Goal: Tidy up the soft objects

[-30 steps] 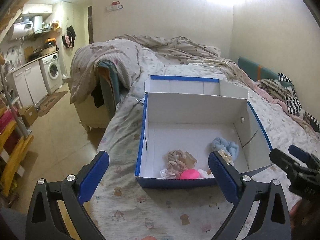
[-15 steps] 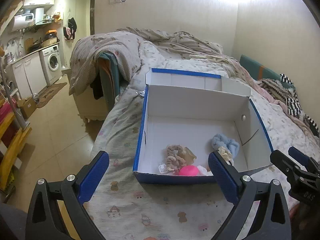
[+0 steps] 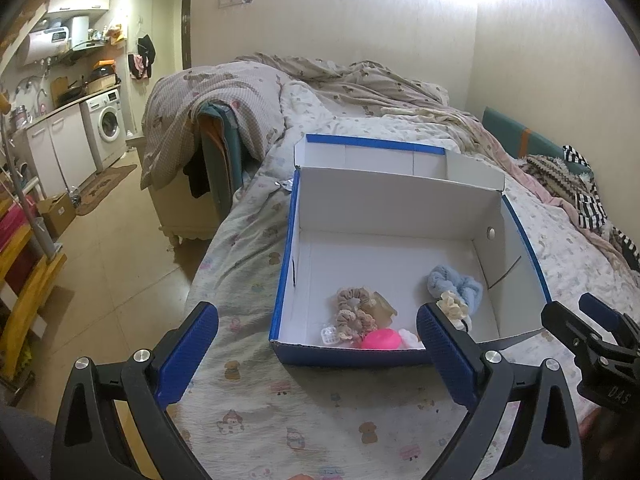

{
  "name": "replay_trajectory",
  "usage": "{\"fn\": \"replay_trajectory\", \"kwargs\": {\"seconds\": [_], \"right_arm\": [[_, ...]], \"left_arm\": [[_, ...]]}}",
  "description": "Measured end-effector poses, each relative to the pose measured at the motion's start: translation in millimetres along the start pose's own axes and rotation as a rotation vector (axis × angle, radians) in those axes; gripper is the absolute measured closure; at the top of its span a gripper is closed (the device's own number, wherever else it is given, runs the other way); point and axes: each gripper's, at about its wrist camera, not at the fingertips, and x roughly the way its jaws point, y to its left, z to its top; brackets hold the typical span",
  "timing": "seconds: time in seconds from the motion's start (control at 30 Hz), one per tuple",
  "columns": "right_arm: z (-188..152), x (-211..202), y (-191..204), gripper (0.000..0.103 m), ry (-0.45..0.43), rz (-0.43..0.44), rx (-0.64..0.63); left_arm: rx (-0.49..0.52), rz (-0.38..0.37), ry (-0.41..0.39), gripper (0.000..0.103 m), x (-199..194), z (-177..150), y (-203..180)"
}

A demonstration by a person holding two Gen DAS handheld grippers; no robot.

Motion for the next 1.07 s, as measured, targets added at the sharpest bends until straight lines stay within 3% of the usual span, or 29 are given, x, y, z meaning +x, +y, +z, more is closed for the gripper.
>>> {"fn": "replay_trajectory", "kwargs": {"seconds": [1.07], "right_arm": [[0.2,0.5,-0.4,0.0,0.0,0.004,0.001]], "left_arm": [[-0.002,0.001,-0.002,0.004,1.8,-2.9,-0.8]]}}
